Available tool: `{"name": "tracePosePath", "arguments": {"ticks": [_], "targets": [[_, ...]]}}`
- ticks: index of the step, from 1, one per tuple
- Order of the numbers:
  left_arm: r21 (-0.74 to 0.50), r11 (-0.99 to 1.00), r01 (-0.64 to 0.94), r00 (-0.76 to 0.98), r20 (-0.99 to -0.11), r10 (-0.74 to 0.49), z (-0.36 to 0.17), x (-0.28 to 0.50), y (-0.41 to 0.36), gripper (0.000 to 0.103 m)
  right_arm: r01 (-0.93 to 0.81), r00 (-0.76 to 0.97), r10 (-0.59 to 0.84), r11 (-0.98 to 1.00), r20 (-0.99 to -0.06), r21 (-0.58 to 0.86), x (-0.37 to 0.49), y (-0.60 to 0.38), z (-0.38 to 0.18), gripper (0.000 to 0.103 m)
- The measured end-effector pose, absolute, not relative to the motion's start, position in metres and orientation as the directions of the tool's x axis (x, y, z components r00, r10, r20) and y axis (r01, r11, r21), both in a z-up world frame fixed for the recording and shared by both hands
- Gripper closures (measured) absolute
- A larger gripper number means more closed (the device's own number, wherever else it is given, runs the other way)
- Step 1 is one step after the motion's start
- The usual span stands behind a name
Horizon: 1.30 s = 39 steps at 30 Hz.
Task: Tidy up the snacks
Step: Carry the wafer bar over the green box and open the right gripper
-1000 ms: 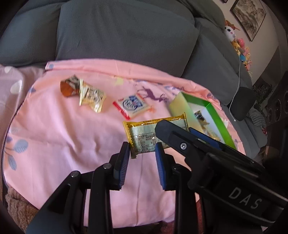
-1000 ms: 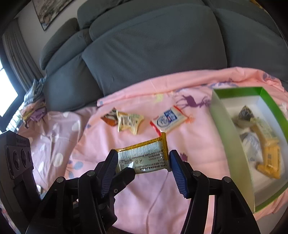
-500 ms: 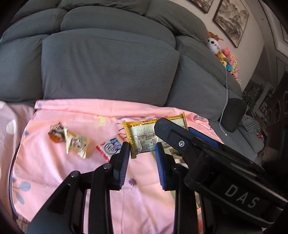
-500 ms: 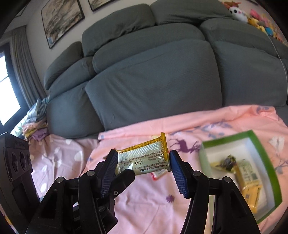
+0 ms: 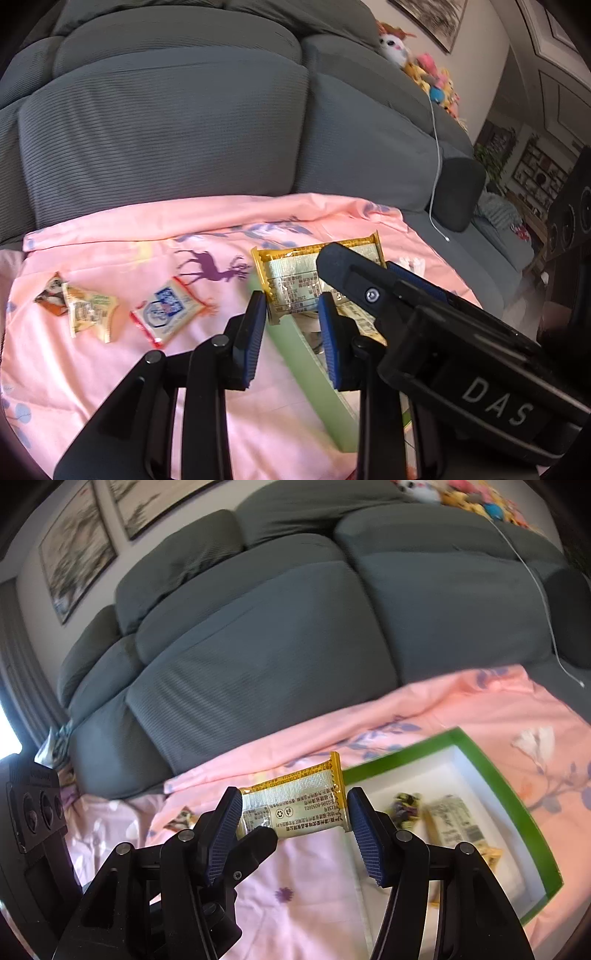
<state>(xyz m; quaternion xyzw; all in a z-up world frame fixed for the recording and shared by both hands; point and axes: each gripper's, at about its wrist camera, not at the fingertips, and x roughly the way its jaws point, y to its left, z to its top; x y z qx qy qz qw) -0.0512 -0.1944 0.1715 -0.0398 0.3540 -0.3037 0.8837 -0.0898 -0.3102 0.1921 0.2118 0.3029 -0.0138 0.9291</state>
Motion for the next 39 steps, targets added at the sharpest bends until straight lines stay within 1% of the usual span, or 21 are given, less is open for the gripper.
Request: {"name": "tracePosePath", "arguments": {"ticks": [9,19,27,39], "targets": [[-0.284,0.767,0.575,0.485,-0.637,-0.599,0.157,-0.045,-0.246,0.076,0.269,0.799,0.047,0.865,-0.6,0.425,-0.097,-0.359,0.172,0.041],[-0.295,0.728,0.619,0.393,-0.686,-0.612,0.138,-0.041,-0.291,0.076,0.373,0.759,0.028,0.801,-0.651,0.469,-0.102,-0.401,0.146,0.041],[-0.287,0.716,0.636,0.354,-0.716,-0.601,0.125,-0.041,-0.314,0.076,0.432,0.724,0.029,0.76,-0.69,0.486,-0.106,-0.423,0.13,0.041],[-0.323,0.717,0.618,0.278,-0.764,-0.583,0.1,-0.033,-0.33,0.076,0.505,0.646,0.044,0.724,-0.762,0.47,-0.1,-0.439,0.105,0.041]]}}
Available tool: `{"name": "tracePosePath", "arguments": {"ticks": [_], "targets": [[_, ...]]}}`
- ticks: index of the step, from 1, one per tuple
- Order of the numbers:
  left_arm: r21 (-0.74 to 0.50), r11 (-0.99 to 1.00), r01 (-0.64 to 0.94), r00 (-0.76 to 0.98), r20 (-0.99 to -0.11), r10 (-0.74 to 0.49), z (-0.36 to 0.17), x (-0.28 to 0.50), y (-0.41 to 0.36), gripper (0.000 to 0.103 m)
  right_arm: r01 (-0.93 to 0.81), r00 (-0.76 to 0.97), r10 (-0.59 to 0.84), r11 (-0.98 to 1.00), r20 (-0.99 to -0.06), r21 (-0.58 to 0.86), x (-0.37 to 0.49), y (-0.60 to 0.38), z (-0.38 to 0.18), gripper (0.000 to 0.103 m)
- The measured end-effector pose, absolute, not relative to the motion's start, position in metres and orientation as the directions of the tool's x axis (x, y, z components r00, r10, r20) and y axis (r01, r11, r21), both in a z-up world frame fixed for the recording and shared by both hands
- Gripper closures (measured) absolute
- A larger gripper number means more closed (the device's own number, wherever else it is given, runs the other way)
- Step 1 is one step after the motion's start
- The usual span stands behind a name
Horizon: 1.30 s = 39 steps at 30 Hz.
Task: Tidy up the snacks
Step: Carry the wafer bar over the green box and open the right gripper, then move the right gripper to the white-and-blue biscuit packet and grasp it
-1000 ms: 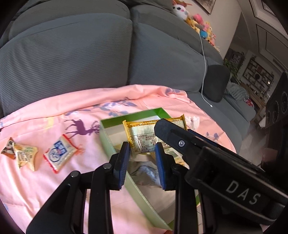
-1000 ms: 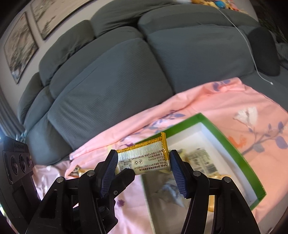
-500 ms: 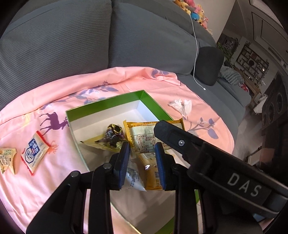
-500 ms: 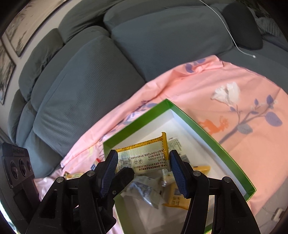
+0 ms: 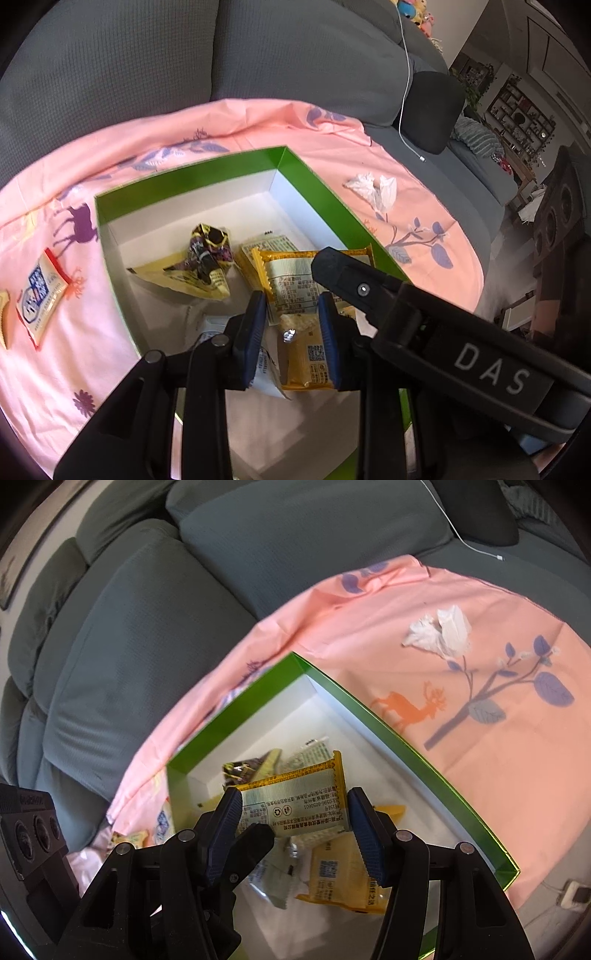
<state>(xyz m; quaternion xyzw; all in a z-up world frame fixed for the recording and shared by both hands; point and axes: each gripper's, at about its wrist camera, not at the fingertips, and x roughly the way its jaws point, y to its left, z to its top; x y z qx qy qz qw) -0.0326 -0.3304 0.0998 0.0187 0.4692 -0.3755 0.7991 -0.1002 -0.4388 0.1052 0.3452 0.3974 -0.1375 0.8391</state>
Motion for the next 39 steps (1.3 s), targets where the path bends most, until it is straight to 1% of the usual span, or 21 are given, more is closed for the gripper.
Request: {"name": "tracePosePath", "arguments": {"ticks": [7,23,28,31,34,38,39], "targets": [[-0.323,0.722,0.613,0.257,-0.782,-0.567,0.09,-0.029,-0.335,0.076,0.53,0.609,0.051,0.716,-0.791,0.454,-0.096,-0.443,0.094,0.041],[-0.335,0.726,0.601,0.214,-0.808,-0.549,0.078,-0.025,-0.344,0.075,0.566,0.573,0.055,0.695,-0.818,0.443,-0.095,-0.451,0.082,0.041],[-0.35,0.727,0.59,0.194,-0.813,-0.549,0.074,-0.023,-0.345,0.073,0.572,0.565,0.057,0.692,-0.823,0.441,-0.094,-0.452,0.079,0.041],[-0.384,0.714,0.585,0.16,-0.808,-0.567,0.07,-0.022,-0.345,0.073,0.581,0.553,0.064,0.685,-0.831,0.44,-0.093,-0.453,0.076,0.041],[-0.398,0.701,0.592,0.145,-0.802,-0.579,0.069,-0.025,-0.346,0.071,0.582,0.555,0.071,0.679,-0.829,0.447,-0.094,-0.453,0.076,0.041],[-0.404,0.698,0.591,0.14,-0.801,-0.582,0.071,-0.028,-0.345,0.067,0.599,0.544,0.042,0.68,-0.838,0.423,-0.095,-0.452,0.077,0.041],[-0.407,0.697,0.591,0.142,-0.798,-0.586,0.073,-0.028,-0.343,0.064,0.6,0.546,0.038,0.679,-0.837,0.423,-0.096,-0.453,0.078,0.041]]}}
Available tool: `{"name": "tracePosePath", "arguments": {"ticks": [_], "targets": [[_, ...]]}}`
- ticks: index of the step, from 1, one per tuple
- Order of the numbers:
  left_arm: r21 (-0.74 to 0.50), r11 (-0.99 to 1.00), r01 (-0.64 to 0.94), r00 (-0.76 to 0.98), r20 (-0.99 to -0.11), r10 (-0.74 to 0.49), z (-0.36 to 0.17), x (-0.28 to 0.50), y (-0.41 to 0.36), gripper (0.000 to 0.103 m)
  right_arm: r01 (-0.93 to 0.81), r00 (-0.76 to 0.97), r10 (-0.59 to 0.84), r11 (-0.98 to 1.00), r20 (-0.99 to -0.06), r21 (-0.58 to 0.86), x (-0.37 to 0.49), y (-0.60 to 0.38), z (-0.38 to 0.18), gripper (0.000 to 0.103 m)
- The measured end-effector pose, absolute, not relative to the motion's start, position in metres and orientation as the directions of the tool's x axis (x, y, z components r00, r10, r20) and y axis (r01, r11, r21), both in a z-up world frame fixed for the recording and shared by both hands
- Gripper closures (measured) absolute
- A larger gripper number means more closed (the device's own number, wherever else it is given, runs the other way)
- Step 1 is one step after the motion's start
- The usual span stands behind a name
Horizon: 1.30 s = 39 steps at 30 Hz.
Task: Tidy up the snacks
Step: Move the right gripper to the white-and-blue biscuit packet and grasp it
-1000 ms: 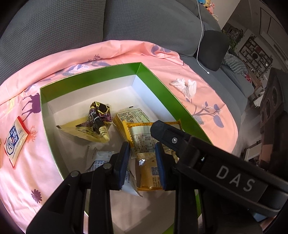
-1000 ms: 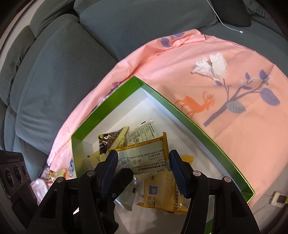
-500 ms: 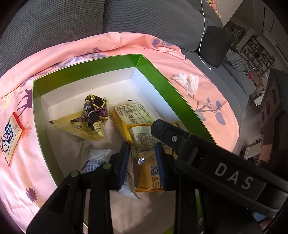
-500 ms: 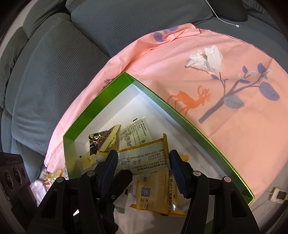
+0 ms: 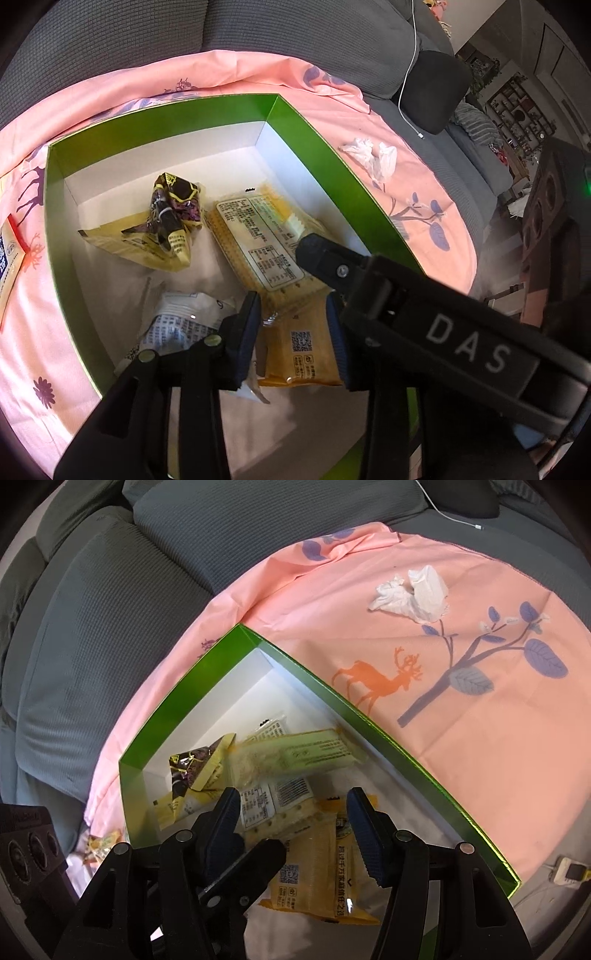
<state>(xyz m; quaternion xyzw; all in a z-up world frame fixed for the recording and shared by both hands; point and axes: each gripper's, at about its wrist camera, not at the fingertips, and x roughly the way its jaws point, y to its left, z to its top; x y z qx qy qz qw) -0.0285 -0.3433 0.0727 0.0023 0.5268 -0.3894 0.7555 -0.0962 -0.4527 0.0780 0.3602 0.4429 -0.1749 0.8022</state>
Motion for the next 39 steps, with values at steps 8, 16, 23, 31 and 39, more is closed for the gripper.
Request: {"name": "tracePosePath", "arguments": {"ticks": [8,16,23,31,39], "targets": [[-0.434,0.694,0.574,0.204,-0.746,-0.634,0.102,-0.033,-0.303,0.038,0.577,0.6,-0.014,0.7,-0.8,0.421,-0.102,-0.444,0.099,0.04],[-0.421,0.757,0.5,0.367,-0.689,-0.626,0.13,-0.035,-0.206,0.018,0.502,0.67,-0.043,0.761,-0.741,0.41,-0.1,-0.412,0.129,0.027],[-0.387,0.864,0.322,0.474,-0.724,-0.501,0.123,-0.03,-0.099,0.018,0.407,0.708,-0.023,0.83,-0.705,0.381,-0.083,-0.365,0.148,0.019],[-0.341,0.936,0.086,0.561,-0.76,-0.328,0.083,-0.03,0.005,0.005,0.288,0.678,0.1,0.876,-0.728,0.388,-0.048,-0.294,0.144,0.019],[-0.318,0.948,-0.022,0.57,-0.783,-0.25,0.063,-0.014,0.043,0.005,0.41,0.501,0.209,0.797,-0.84,0.443,0.025,-0.233,0.085,0.019]]}}
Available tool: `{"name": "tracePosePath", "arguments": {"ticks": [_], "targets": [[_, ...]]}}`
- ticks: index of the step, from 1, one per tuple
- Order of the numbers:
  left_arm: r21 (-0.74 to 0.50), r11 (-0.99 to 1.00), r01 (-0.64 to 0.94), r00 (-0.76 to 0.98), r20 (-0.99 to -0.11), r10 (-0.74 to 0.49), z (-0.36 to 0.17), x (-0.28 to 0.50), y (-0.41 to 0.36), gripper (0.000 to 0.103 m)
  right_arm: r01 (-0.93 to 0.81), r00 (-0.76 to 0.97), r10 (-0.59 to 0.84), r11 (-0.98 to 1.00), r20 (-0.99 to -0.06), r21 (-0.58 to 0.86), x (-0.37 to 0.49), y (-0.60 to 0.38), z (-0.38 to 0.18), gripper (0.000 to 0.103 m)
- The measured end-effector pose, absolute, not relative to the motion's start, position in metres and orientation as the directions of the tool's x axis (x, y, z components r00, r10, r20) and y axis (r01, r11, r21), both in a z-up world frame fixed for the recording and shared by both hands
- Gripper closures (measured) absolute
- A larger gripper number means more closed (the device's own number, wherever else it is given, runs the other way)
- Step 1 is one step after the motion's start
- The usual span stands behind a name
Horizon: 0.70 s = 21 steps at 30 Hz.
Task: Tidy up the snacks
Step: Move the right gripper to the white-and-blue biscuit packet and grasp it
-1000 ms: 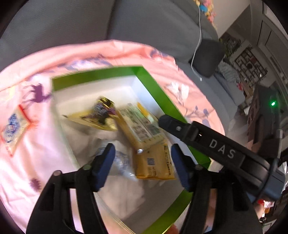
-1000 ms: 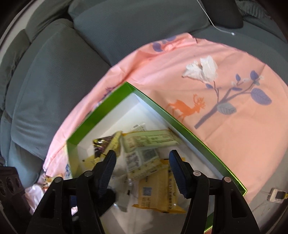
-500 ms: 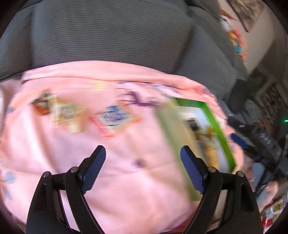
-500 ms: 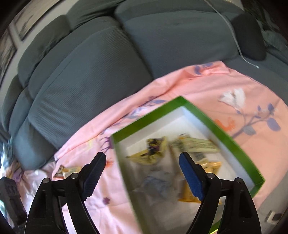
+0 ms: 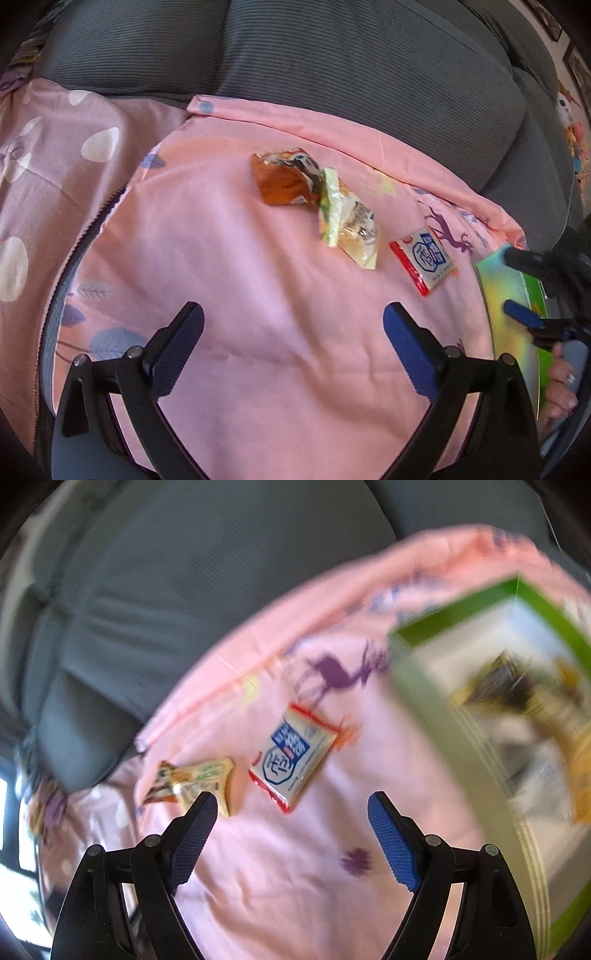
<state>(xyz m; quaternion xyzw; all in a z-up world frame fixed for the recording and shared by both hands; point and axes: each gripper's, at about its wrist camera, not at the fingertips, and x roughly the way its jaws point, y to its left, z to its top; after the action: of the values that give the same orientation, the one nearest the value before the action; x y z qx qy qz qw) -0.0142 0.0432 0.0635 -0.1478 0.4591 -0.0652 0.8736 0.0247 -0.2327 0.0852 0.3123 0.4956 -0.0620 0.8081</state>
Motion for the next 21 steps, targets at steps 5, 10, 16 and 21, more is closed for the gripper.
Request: {"name": "tracePosePath", "arguments": {"ticks": [5,10,16,21], "targets": [[-0.323,0.945,-0.057,0.564,-0.791,-0.236,0.06,-0.01,0.059,0.005,0.569,0.394,0.093,0.757,-0.914,0.322,0.08,-0.209,0.043,0.019],[-0.346,0.936,-0.073,0.579,-0.779,-0.242,0.063,-0.01,0.072,0.005,0.659,0.313,-0.065,0.733,-0.947,0.168,0.113,-0.194,0.025,0.019],[-0.384,0.918,-0.097,0.565,-0.78,-0.267,0.062,-0.007,0.079,0.005,0.599,0.249,-0.16,0.801,-0.955,0.022,0.137,-0.169,0.013,0.012],[-0.391,0.915,-0.099,0.563,-0.78,-0.272,0.064,-0.008,0.079,0.005,0.479,0.325,-0.229,0.876,-0.917,-0.05,0.128,-0.15,0.015,0.036]]}}
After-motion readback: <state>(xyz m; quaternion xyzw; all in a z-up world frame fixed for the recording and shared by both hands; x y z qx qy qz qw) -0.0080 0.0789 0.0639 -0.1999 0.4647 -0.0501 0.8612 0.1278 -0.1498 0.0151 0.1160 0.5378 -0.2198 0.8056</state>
